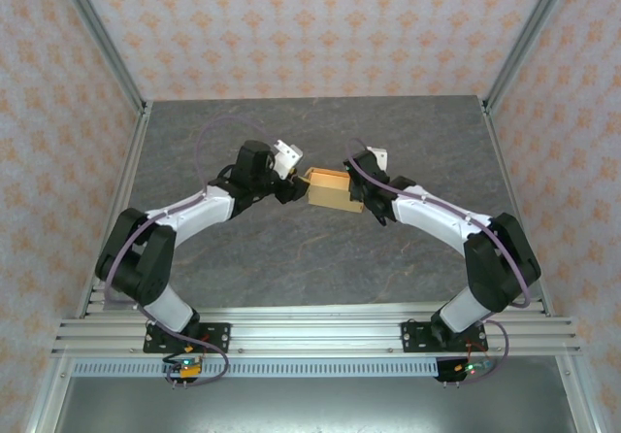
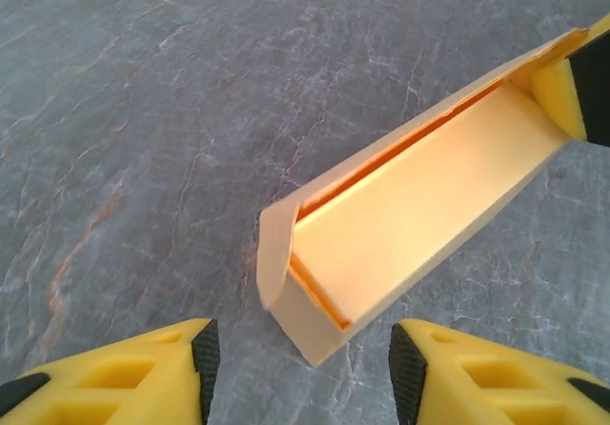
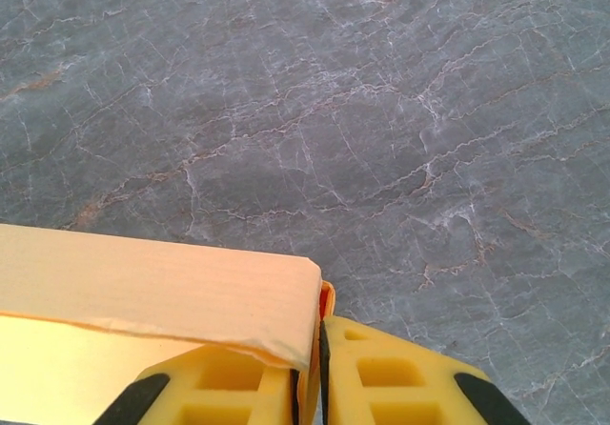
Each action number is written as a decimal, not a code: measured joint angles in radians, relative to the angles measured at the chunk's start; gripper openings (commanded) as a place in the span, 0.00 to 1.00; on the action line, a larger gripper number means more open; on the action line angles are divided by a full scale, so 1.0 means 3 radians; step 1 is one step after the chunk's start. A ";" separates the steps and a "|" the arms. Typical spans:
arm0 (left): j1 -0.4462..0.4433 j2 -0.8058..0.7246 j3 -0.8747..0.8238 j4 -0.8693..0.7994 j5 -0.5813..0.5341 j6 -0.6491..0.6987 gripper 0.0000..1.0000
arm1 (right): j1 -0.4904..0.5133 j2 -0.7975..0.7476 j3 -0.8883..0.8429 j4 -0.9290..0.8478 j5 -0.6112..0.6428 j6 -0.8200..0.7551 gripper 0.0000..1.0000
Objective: Fold the paper box
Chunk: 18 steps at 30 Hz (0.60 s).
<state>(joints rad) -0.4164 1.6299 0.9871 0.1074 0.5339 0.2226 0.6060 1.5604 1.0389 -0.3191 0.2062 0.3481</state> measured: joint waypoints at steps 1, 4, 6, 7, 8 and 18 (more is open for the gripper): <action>0.0000 0.0057 0.0042 0.0000 0.0045 0.0032 0.45 | 0.0000 0.0004 0.0011 -0.0009 0.0000 0.0000 0.15; 0.0000 0.0187 0.0127 0.0000 0.0156 0.0075 0.39 | 0.0000 0.0008 0.0017 -0.0017 0.0000 0.0000 0.15; 0.0000 0.0243 0.0179 -0.0014 0.0206 0.0085 0.31 | 0.0000 0.0008 0.0018 -0.0023 0.0000 0.0000 0.15; 0.0000 0.0267 0.0220 -0.0036 0.0211 0.0103 0.27 | 0.0000 0.0010 0.0023 -0.0025 0.0000 0.0000 0.15; 0.0000 0.0294 0.0257 -0.0050 0.0210 0.0114 0.24 | 0.0000 0.0014 0.0029 -0.0033 0.0000 0.0000 0.15; 0.0042 0.0421 0.0441 -0.0149 0.0151 0.0123 0.00 | -0.0001 0.0039 0.0072 -0.0085 0.0014 0.0000 0.15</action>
<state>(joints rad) -0.4038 1.7561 1.1194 0.0628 0.5793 0.2596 0.6056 1.5723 1.0607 -0.3447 0.2104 0.3481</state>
